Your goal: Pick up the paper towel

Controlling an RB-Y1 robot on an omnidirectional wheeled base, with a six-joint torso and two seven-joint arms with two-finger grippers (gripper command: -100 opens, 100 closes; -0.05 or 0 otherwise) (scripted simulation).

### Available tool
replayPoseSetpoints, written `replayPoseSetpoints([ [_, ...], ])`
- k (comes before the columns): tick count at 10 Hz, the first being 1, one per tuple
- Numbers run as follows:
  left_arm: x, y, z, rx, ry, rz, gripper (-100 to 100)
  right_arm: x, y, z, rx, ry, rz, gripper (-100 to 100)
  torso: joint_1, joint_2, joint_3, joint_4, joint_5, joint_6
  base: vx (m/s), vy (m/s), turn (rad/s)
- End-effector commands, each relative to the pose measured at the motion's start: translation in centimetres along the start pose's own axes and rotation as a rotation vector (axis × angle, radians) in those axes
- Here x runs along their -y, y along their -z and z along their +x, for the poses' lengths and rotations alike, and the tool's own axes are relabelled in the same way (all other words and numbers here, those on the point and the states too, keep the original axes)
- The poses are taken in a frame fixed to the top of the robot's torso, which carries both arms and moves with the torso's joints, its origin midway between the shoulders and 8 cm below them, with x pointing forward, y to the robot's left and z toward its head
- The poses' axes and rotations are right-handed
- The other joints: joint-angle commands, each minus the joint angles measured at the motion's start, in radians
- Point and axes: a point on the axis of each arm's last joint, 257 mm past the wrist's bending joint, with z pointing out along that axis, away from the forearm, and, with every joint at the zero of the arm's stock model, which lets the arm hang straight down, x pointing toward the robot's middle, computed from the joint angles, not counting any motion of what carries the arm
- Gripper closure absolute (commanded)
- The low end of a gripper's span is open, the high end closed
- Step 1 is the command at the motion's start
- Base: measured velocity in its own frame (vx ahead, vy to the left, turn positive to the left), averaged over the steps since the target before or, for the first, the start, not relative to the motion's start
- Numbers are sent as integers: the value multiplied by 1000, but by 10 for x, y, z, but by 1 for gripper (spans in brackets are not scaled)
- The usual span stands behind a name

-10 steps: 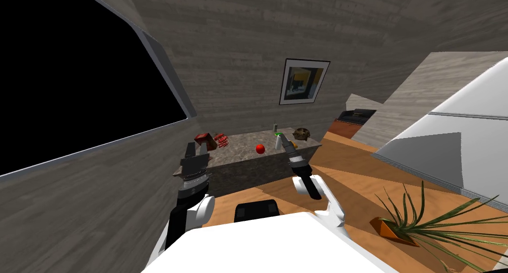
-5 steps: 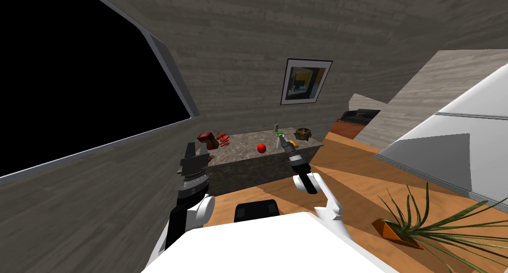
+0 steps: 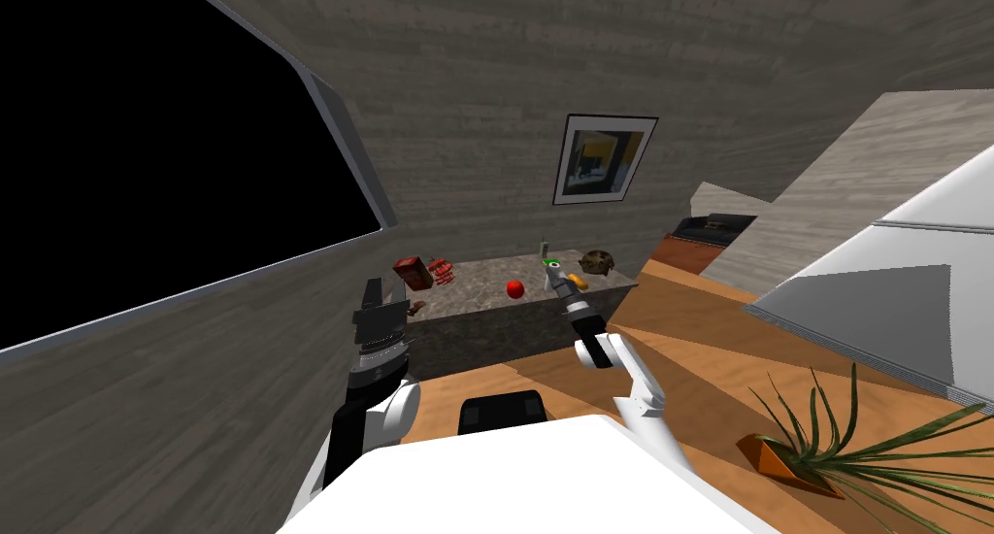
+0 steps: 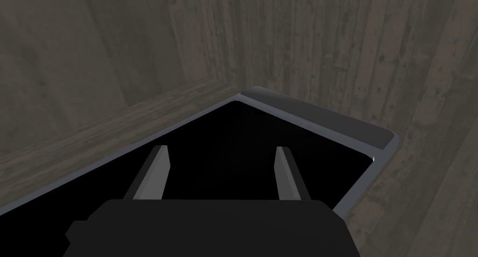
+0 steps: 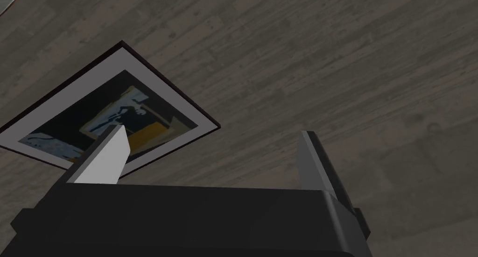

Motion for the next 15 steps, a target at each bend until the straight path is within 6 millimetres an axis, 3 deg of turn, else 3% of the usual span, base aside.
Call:
replayPoseSetpoints([
  [1,0,0,0,0,0,0,0,11,-3,3,-12,45,23,-100,0,0,0,0,0,0,-15,19,33],
  [2,0,0,0,0,0,0,0,11,-3,4,-14,53,23,-100,0,0,0,0,0,0,-8,9,0],
  [3,0,0,0,0,0,0,0,30,-6,6,-25,85,68,-100,-1,0,0,0,0,0,-11,20,74],
  [4,0,0,0,0,0,0,0,30,-6,7,-29,109,68,-100,0,0,0,0,0,0,-11,20,32],
  [5,0,0,0,0,0,0,0,51,-8,8,-37,131,115,-100,0,0,0,0,0,0,-14,28,66],
  [6,0,0,0,0,0,0,0,51,-8,9,-43,162,115,-100,0,0,0,0,0,0,-9,21,33],
  [7,0,0,0,0,0,0,0,72,-8,10,-48,182,164,-100,0,0,0,0,0,0,-14,24,65],
  [8,0,0,0,0,0,0,0,72,-8,11,-54,213,164,-100,0,0,0,0,0,0,-11,19,36],
  [9,0,0,0,0,0,0,0,93,-8,10,-58,231,215,-100,0,0,0,0,0,0,-10,23,70],
  [11,0,0,0,0,0,0,0,93,-8,11,-66,270,215,-100,0,0,0,0,0,0,-6,14,18],
  [12,0,0,0,0,0,0,0,114,-7,10,-70,295,267,-100,-1,0,0,0,0,0,-9,17,75],
  [13,0,0,0,0,0,0,0,115,-7,11,-75,320,267,-100,-1,-1,0,0,0,0,-6,17,47],
  [14,0,0,0,0,0,0,0,135,-5,9,-76,335,321,-100,-1,-1,0,0,0,0,-11,25,86],
  [15,0,0,0,0,0,0,0,135,-5,10,-82,366,320,-100,0,0,0,0,0,0,-7,22,41],
])
